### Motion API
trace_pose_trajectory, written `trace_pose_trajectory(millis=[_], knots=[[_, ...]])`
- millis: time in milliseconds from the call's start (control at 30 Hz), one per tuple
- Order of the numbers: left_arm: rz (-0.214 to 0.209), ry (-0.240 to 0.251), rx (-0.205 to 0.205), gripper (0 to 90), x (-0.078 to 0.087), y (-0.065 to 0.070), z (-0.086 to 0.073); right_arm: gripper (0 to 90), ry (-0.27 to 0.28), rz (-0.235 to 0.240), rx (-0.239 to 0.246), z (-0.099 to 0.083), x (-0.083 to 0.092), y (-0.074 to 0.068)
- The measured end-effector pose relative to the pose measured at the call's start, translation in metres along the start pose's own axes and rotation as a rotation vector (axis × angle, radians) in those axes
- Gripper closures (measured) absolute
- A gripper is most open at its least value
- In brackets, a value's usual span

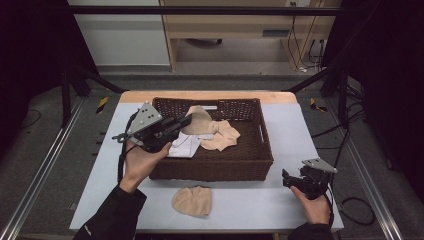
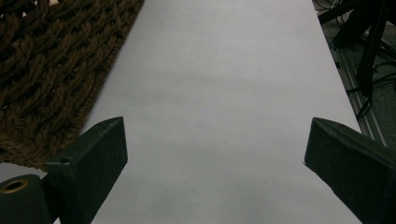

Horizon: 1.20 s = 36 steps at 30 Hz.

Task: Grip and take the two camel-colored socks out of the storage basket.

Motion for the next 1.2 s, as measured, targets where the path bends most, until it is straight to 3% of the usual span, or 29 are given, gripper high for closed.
trace_pose_trajectory(millis=[267,533,700,900,1200], knots=[[-0.049,0.038,-0.010,85.0,0.024,0.017,-0.008,6.1,0.001,-0.002,0.006,0.000,0.000,-0.001],[-0.067,0.041,-0.027,84.9,0.052,0.029,-0.015,6.1,0.001,-0.007,0.004,-0.001,0.000,0.000],[-0.089,0.037,-0.025,84.9,0.067,0.037,-0.027,6.1,0.003,-0.008,0.006,-0.001,0.001,-0.001],[-0.112,-0.010,-0.015,85.0,0.073,0.045,-0.048,6.1,0.004,-0.007,0.009,-0.001,0.001,-0.002],[-0.150,-0.129,0.011,84.9,0.061,0.055,-0.089,6.1,0.001,-0.008,0.004,-0.001,0.002,-0.002]])
Point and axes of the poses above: each handheld gripper's, and its own axes: x roughly backward along the jaws, z roughly out of its top, y roughly to its right, the point moved 1 cm from there along -x, roughly forward along the jaws, and after that the axes turned 1 degree about z, right-handed, at the moved point
